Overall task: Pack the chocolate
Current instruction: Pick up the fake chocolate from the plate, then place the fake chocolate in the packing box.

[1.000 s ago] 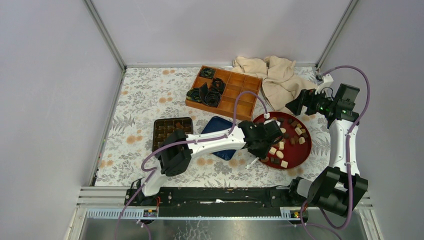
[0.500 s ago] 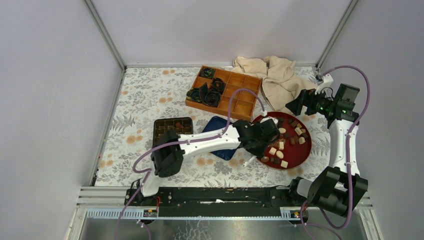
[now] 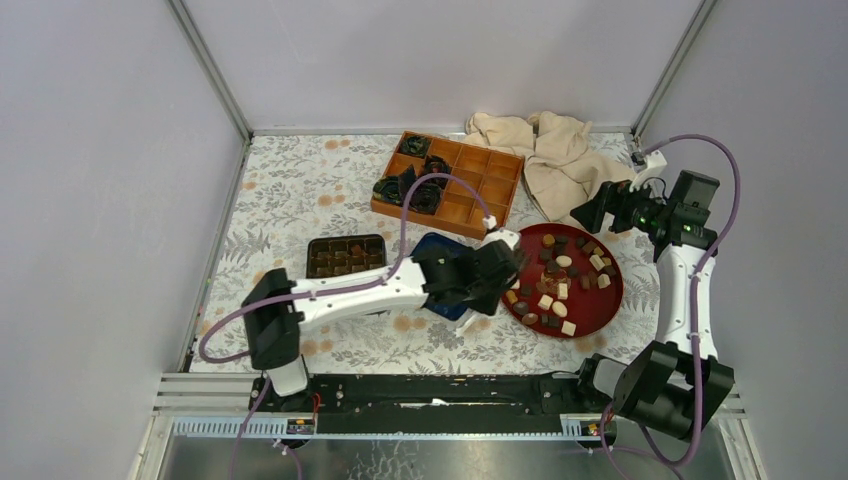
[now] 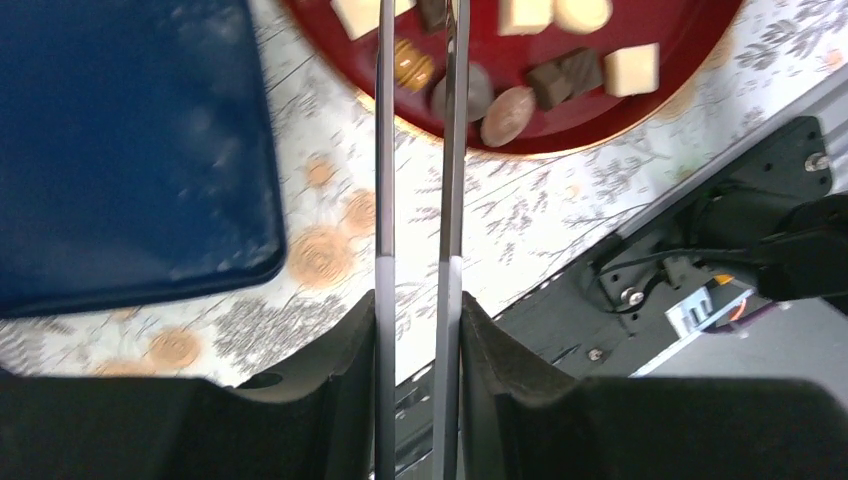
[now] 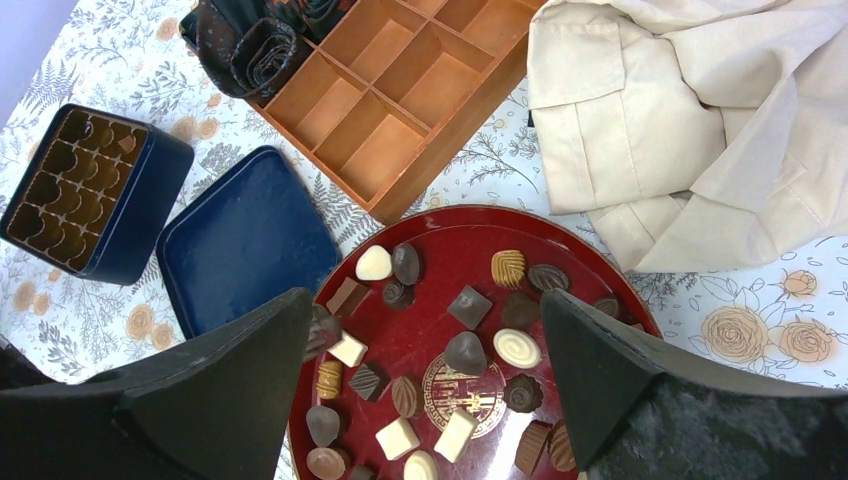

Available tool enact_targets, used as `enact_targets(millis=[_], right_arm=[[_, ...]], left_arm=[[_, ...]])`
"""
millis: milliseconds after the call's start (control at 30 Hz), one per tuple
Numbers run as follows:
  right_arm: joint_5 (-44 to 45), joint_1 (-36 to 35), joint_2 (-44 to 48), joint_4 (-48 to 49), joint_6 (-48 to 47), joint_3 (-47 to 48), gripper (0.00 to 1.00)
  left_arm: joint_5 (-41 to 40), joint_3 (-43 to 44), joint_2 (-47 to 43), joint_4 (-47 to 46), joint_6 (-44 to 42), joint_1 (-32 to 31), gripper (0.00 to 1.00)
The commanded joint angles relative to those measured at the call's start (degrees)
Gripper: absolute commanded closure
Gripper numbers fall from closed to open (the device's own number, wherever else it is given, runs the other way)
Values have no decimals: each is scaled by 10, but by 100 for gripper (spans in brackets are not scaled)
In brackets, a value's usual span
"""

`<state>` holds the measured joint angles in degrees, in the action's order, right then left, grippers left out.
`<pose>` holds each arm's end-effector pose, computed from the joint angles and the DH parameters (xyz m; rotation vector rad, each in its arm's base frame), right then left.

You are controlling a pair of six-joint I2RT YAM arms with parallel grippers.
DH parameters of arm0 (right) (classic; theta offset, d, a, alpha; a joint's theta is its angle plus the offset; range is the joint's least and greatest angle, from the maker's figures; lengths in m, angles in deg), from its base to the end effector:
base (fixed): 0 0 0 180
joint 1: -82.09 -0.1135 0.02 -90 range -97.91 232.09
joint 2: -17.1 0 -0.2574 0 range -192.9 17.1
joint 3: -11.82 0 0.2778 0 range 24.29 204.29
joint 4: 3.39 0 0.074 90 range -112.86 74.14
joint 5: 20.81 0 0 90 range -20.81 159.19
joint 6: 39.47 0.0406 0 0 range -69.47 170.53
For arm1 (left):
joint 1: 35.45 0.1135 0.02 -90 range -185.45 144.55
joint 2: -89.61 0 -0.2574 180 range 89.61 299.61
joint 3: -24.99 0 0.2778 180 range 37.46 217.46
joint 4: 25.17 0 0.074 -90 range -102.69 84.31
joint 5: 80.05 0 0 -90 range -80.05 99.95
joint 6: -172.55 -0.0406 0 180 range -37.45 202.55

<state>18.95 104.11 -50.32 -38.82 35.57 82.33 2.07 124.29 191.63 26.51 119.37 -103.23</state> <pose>0.2741 -0.0772 0.3127 -0.3709 1.9184 0.5110 0.1631 -0.3845 0.2592 0.6390 2.5230 -0.5514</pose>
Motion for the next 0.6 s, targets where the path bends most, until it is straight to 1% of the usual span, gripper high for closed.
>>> enact_targets(millis=[0,133,300,433,567], right_arm=[[-8,1,17,28,6,-4,8],[-12,1,13,30,9,-6,8],[-14,1,7,31,10,-6,8],[-18,1,-1,29,9,-6,8],[-20,1,-9,27,9,-6,8]], left_arm=[[-66,-69,-85,-26,22,16,100],[-89,-131,-180,7,35,55,100],[-95,-203,-284,66,30,149,100],[-84,-251,-346,115,9,243,100],[-90,-273,-379,155,-8,307,100]])
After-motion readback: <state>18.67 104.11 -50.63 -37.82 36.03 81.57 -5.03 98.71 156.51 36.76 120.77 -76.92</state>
